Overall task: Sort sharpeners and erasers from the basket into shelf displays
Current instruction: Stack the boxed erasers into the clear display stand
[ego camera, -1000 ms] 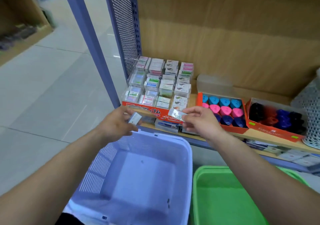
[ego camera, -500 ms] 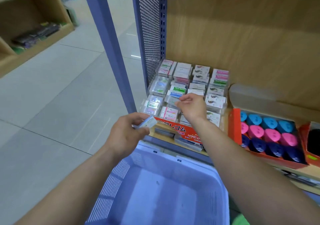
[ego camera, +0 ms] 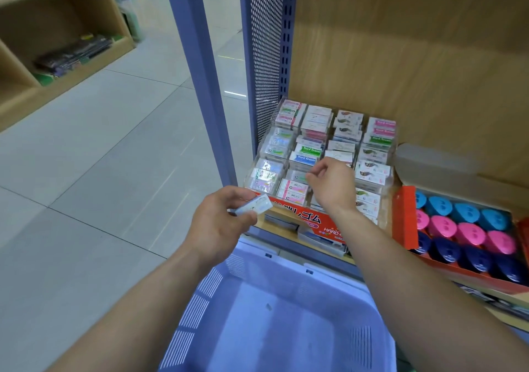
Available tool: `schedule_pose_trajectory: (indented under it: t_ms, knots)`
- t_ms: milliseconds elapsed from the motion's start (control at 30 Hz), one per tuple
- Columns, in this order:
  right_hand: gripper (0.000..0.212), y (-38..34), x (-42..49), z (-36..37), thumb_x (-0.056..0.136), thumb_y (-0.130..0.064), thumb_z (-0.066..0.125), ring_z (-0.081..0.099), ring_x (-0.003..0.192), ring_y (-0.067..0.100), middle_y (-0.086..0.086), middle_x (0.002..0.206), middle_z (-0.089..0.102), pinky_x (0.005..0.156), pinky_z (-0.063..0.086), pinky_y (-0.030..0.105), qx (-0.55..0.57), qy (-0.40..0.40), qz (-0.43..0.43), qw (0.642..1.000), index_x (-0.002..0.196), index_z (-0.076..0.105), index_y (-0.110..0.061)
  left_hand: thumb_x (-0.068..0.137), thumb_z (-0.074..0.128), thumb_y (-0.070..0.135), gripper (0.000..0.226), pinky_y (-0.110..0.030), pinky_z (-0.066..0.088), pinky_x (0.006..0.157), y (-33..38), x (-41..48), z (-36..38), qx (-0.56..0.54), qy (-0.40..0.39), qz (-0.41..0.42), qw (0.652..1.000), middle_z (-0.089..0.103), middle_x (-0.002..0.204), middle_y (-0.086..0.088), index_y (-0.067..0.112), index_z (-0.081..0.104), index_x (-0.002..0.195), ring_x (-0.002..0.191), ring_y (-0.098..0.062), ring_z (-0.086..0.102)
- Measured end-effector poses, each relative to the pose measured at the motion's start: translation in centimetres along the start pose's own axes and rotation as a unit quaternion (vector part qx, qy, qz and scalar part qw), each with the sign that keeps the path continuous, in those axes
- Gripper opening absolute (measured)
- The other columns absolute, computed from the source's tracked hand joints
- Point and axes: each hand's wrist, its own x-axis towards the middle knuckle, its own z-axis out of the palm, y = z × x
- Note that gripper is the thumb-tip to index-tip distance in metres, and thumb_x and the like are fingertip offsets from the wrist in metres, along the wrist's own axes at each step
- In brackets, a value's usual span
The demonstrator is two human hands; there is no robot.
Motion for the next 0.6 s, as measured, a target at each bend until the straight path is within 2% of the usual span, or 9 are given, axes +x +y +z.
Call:
schedule_pose_trajectory:
  t_ms: [67, 133, 200, 233, 300, 433, 500, 600]
  knots:
    - [0.006, -0.4, 0.3, -0.4, 0.089, -0.013, 0.067, 0.056, 0.07, 0.012, -0.003, 0.081, 0.059, 0.069, 0.054, 0.034, -0.021, 0.029, -0.042, 0.998, 0.093, 0.067, -0.018, 0.087, 0.074, 0.004, 0.025, -0.03, 0.056, 0.072, 0.0, 0.0, 0.1, -0.005, 0.004, 0.002, 1.0, 0.073, 0.098, -0.003, 0.025, 0.071, 0.099, 0.072, -0.016, 0.068]
    - [0.027, -0.9, 1.4, -0.8, 0.092, -0.021, 0.066, 0.058, 0.099, 0.021, 0.0, 0.109, 0.062, 0.084, 0.052, 0.036, -0.078, 0.037, -0.109, 0.99, 0.119, 0.067, -0.021, 0.087, 0.074, 0.004, 0.025, -0.03, 0.056, 0.07, 0.1, 0.3, 0.2, -0.009, 0.011, 0.003, 1.0, 0.074, 0.099, -0.002, 0.026, 0.07, 0.098, 0.072, -0.014, 0.065]
    - [0.049, -1.0, 2.9, -1.2, 0.094, -0.028, 0.062, 0.049, 0.126, 0.03, 0.002, 0.138, 0.056, 0.103, 0.044, 0.042, -0.163, -0.014, -0.158, 0.974, 0.142, 0.054, -0.023, 0.089, 0.073, 0.005, 0.023, -0.029, 0.056, 0.069, 0.1, 0.5, 0.5, -0.006, 0.013, 0.006, 1.0, 0.074, 0.099, -0.001, 0.026, 0.069, 0.097, 0.075, -0.014, 0.063]
    - [0.053, -0.9, 3.6, -1.4, 0.096, -0.031, 0.059, 0.044, 0.132, 0.033, 0.002, 0.147, 0.052, 0.108, 0.041, 0.045, -0.196, -0.044, -0.166, 0.965, 0.147, 0.048, -0.023, 0.089, 0.073, 0.005, 0.023, -0.029, 0.056, 0.07, 0.1, 0.6, 0.7, -0.005, 0.013, 0.011, 1.0, 0.074, 0.098, -0.001, 0.026, 0.069, 0.097, 0.077, -0.015, 0.063]
    - [0.052, -0.4, 4.3, -1.7, 0.099, -0.037, 0.053, 0.041, 0.136, 0.035, 0.0, 0.152, 0.048, 0.109, 0.04, 0.048, -0.242, -0.087, -0.169, 0.951, 0.149, 0.046, -0.025, 0.089, 0.072, 0.005, 0.022, -0.033, 0.057, 0.074, 0.2, 0.8, 1.0, -0.007, 0.011, 0.017, 1.0, 0.074, 0.099, 0.002, 0.026, 0.069, 0.097, 0.079, -0.017, 0.063]
    - [0.058, 0.6, 4.2, -2.0, 0.101, -0.056, 0.034, 0.029, 0.143, 0.031, -0.002, 0.16, 0.033, 0.112, 0.031, 0.048, -0.339, -0.111, -0.173, 0.918, 0.154, 0.034, -0.033, 0.089, 0.072, 0.005, 0.023, -0.036, 0.058, 0.077, 0.2, 1.1, 1.6, 0.0, 0.012, 0.019, 1.0, 0.075, 0.098, 0.007, 0.025, 0.069, 0.1, 0.08, -0.023, 0.066]
    - [0.06, 0.7, 4.2, -2.1, 0.1, -0.06, 0.027, 0.024, 0.145, 0.031, -0.001, 0.162, 0.027, 0.113, 0.027, 0.048, -0.371, -0.118, -0.177, 0.904, 0.155, 0.03, -0.035, 0.089, 0.072, 0.006, 0.022, -0.031, 0.057, 0.073, 0.2, 1.2, 1.7, 0.008, 0.013, 0.02, 1.0, 0.074, 0.098, 0.007, 0.025, 0.069, 0.1, 0.079, -0.021, 0.066]
    - [0.059, 0.4, 4.4, -2.1, 0.1, -0.059, 0.032, 0.022, 0.145, 0.032, 0.0, 0.161, 0.027, 0.113, 0.025, 0.049, -0.344, -0.123, -0.163, 0.916, 0.154, 0.034, -0.036, 0.089, 0.073, 0.007, 0.021, -0.022, 0.053, 0.068, 0.3, 1.2, 1.7, 0.012, 0.015, 0.019, 1.0, 0.075, 0.098, 0.007, 0.024, 0.069, 0.1, 0.081, -0.018, 0.067]
